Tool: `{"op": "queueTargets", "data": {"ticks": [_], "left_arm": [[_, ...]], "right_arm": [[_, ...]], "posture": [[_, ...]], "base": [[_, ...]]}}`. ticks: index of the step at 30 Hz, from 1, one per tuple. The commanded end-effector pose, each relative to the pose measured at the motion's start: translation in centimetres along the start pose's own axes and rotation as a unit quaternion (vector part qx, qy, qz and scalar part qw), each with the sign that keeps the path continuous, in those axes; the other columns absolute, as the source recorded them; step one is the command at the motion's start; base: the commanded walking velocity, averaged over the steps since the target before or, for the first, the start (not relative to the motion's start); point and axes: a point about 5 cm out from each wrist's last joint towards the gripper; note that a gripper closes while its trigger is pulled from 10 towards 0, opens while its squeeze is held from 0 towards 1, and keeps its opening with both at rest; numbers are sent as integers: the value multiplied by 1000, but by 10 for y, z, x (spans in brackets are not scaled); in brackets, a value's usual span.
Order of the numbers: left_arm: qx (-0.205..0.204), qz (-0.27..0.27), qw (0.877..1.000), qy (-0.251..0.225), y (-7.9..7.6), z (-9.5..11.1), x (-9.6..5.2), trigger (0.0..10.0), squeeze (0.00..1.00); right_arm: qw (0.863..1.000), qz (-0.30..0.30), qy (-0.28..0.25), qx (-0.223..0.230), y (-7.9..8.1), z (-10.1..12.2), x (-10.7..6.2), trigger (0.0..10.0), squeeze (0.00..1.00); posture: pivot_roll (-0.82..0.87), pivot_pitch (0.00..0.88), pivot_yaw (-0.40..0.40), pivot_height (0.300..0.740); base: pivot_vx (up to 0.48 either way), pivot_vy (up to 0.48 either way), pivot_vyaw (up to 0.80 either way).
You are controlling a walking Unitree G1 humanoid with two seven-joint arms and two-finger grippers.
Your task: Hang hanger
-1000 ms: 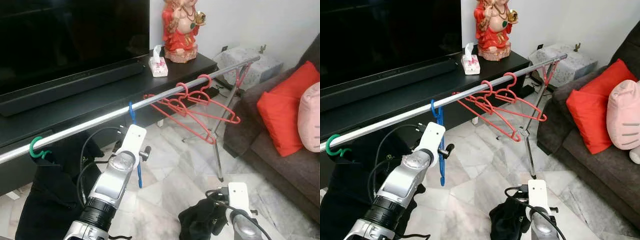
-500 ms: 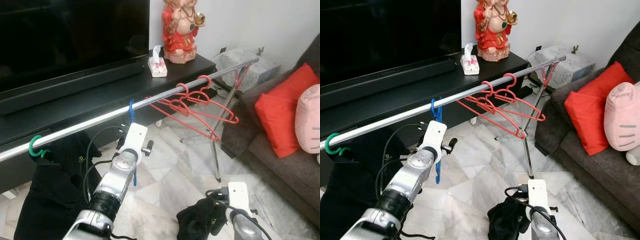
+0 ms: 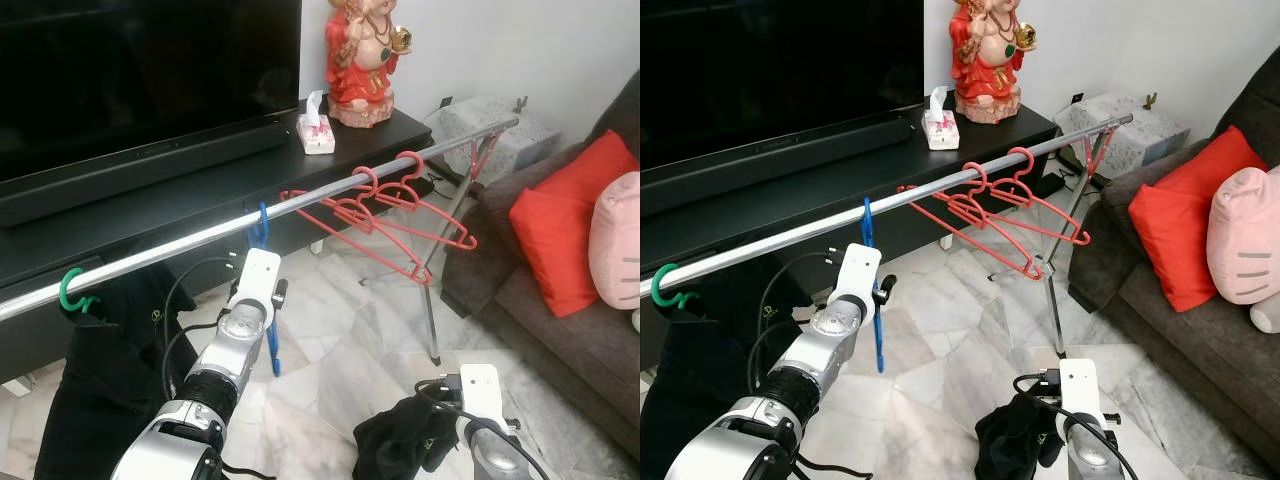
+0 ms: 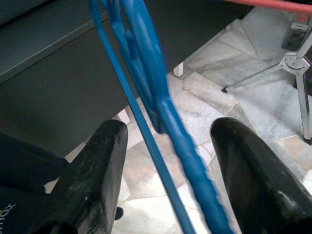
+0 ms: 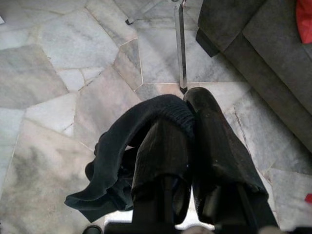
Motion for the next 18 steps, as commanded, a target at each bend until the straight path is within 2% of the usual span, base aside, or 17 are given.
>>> {"op": "queueTargets", "data": {"ticks": [1,18], "left_arm": [[-5,5,1000,-12,-1,8,3,0,0],[-7,16,1000,-18,1,10,5,0,0]], "right_arm": [[1000,-8,4,0,-7,-1,0,10000,0],[1000,-6,7,0,-2,0,1,10000,0]], "posture": [[-134,0,-119,740],[-131,0,-119,740]], "base": [[0,0,0],[0,0,0]]}}
Point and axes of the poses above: a point about 5 cm out from each wrist's last joint towards the gripper, its own x axis pointing out of the wrist towards the gripper, its own z axis along the axis of the wrist's last joint, y = z × x, and after that the axes turned 5 degrees about x, right-handed
